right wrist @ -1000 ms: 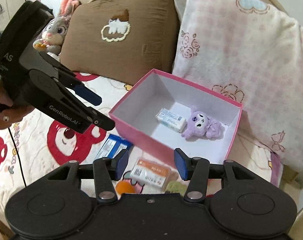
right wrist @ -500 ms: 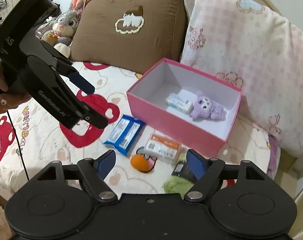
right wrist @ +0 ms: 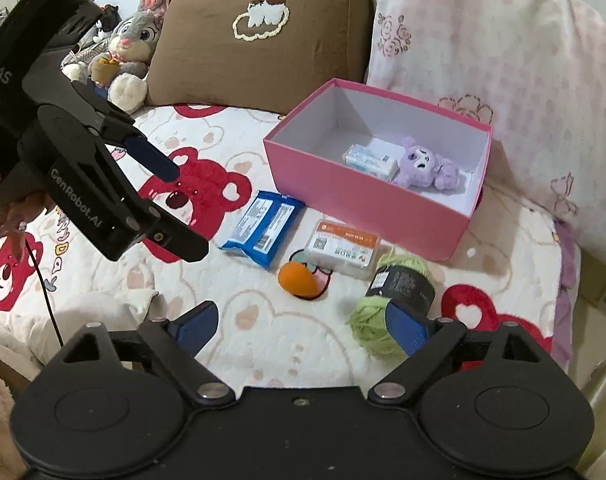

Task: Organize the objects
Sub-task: 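Reach the left tool to the green yarn ball and close on it, then lift the green yarn ball with the left tool and carry it into the pink box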

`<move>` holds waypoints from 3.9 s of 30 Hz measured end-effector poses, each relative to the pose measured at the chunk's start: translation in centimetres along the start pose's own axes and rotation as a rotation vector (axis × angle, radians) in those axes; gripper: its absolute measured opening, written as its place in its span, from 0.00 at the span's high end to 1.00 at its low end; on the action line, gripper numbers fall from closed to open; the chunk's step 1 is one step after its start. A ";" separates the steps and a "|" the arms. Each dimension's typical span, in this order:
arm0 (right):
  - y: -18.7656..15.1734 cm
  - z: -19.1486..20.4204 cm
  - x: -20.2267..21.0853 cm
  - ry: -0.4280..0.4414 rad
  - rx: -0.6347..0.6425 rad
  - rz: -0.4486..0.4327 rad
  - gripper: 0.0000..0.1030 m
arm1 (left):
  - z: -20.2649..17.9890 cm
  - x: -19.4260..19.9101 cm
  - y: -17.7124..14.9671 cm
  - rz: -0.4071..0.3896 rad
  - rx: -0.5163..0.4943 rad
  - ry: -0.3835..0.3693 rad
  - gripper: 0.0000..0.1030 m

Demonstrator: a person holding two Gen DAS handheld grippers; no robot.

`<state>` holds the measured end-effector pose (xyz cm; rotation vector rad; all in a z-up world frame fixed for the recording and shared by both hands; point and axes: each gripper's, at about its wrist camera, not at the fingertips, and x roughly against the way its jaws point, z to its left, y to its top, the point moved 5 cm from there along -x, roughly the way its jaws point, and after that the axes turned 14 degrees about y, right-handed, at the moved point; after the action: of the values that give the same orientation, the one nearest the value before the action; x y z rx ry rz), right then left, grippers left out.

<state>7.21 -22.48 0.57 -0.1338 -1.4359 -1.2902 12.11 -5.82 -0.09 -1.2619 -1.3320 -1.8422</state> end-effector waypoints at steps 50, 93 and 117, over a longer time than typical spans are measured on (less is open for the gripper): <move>-6.4 -11.0 -12.1 -0.158 -0.101 -0.179 0.10 | -7.9 -17.0 3.4 -0.153 0.325 -0.222 0.31; -5.3 -4.0 -8.8 -0.111 -0.071 -0.190 0.37 | -6.3 -10.7 -0.2 -0.141 0.289 -0.274 0.47; 2.5 2.6 -0.2 -0.148 -0.092 -0.229 0.36 | -4.3 2.8 2.3 -0.265 0.134 -0.247 0.47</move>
<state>7.37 -19.49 2.61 -0.1315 -1.5513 -1.5618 11.30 -10.37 3.06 -1.3259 -1.8004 -1.7746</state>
